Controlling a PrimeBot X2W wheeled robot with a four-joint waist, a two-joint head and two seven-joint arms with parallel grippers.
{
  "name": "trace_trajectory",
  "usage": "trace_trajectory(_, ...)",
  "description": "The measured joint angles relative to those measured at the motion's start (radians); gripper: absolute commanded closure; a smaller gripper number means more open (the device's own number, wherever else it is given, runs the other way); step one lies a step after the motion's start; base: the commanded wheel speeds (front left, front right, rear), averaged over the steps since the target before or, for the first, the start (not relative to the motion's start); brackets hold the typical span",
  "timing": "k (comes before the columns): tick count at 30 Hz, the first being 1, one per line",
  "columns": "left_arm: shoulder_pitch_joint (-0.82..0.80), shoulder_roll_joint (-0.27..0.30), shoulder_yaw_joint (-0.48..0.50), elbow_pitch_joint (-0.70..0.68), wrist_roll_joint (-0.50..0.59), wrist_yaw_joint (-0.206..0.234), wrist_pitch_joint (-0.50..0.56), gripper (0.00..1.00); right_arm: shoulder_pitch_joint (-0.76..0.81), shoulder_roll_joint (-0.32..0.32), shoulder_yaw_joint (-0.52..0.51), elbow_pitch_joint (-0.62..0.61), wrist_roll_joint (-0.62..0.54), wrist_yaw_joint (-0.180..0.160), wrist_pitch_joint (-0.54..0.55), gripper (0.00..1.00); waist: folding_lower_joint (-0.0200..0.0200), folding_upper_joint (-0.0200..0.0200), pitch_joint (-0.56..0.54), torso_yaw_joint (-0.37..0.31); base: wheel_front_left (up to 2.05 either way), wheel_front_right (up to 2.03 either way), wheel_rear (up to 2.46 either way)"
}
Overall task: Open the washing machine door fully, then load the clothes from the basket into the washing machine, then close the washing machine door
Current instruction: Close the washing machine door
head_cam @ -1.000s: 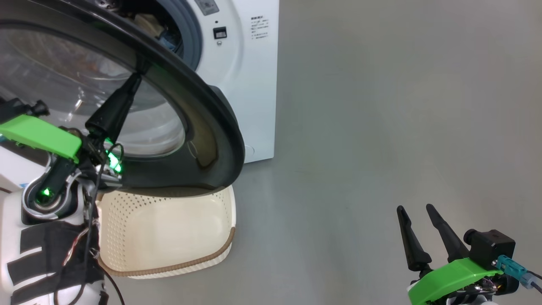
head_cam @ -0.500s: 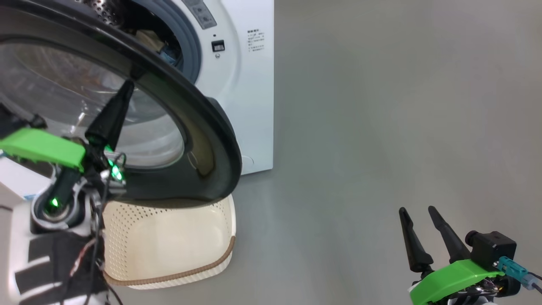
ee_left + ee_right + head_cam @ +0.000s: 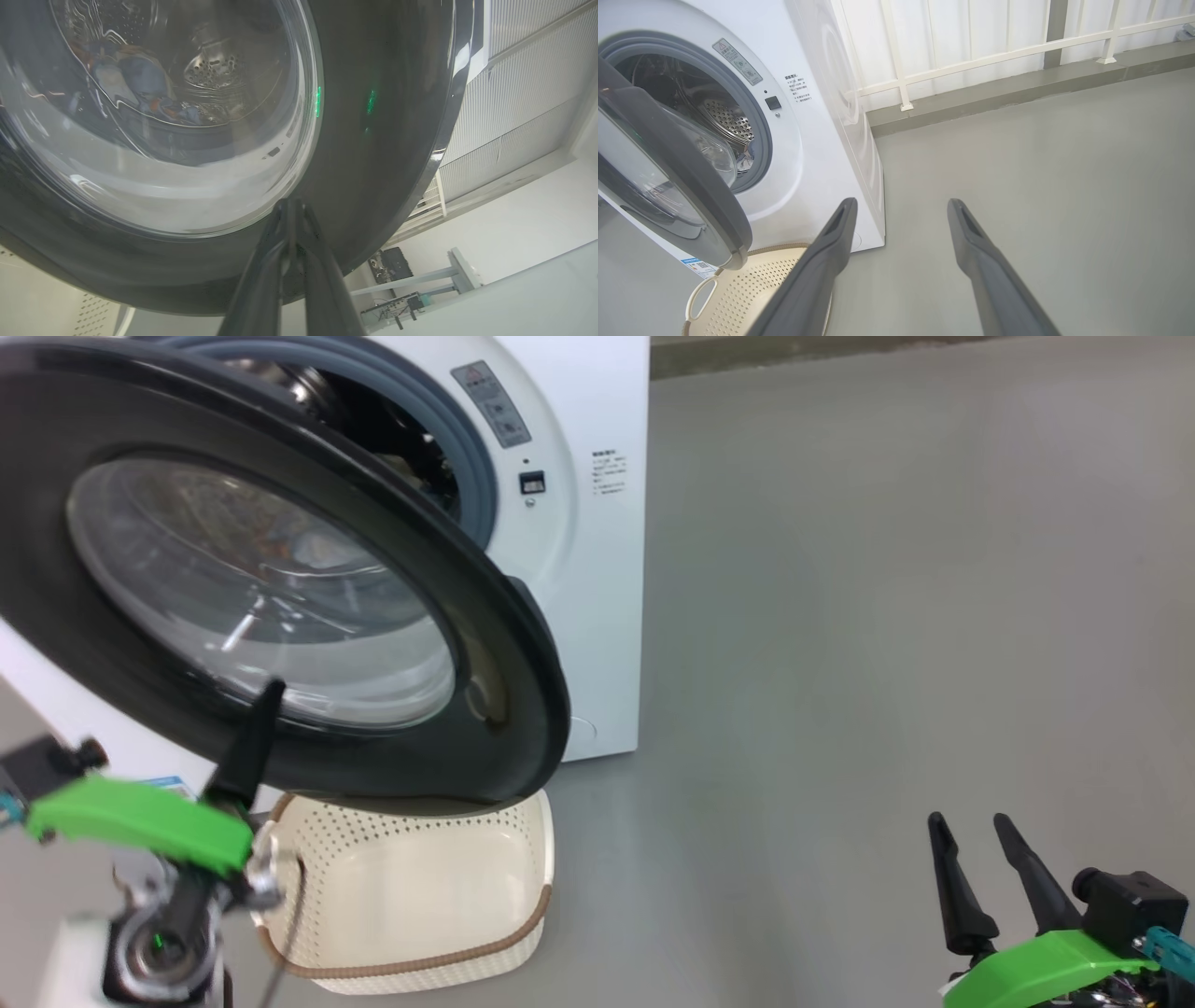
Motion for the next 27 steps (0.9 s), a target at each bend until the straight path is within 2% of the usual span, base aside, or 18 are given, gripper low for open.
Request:
trace_trajectory(7, 0.172, 0.091, -0.14, -0.085, 0.196, 0.0, -0.23, 0.0, 0.023, 0.001, -0.023, -0.019, -0.01, 0.0, 0.015, 0.0, -0.0001, 0.0, -0.035, 0.029, 0.0, 0.0, 0.0)
trace_trajectory(8, 0.212, 0.118, -0.162, -0.088, 0.275, 0.0, -0.3, 0.0, 0.03, 0.0, -0.023, -0.024, -0.016, 0.0, 0.019, 0.0, -0.0001, 0.0, -0.044, 0.033, 0.0, 0.0, 0.0)
trace_trajectory(10, 0.249, 0.142, -0.173, -0.088, 0.357, 0.003, -0.369, 0.0, 0.036, 0.001, -0.023, -0.031, -0.023, 0.0, 0.027, 0.0, 0.0, 0.0, -0.051, 0.037, 0.0, 0.0, 0.0)
trace_trajectory(14, 0.3, 0.157, -0.204, -0.09, 0.503, 0.05, -0.476, 0.0, 0.038, 0.001, -0.025, -0.04, -0.035, 0.0, 0.037, 0.0, -0.0001, 0.0, -0.059, 0.045, 0.0, 0.0, 0.0)
trace_trajectory(19, 0.373, 0.167, -0.23, -0.114, 0.624, 0.118, -0.564, 0.0, 0.039, 0.001, -0.024, -0.053, -0.059, 0.0, 0.049, 0.0, 0.0001, 0.0, -0.065, 0.048, 0.0, 0.0, 0.0)
trace_trajectory(22, 0.415, 0.171, -0.235, -0.136, 0.673, 0.155, -0.591, 0.0, 0.043, 0.001, -0.024, -0.06, -0.065, 0.0, 0.057, 0.0, 0.0, 0.0, -0.067, 0.045, 0.0, 0.0, 0.0)
trace_trajectory(27, 0.475, 0.171, -0.234, -0.184, 0.705, 0.184, -0.614, 0.0, 0.054, 0.001, -0.026, -0.07, -0.067, 0.0, 0.062, 0.0, 0.0, 0.0, -0.064, 0.039, 0.0, 0.0, 0.0)
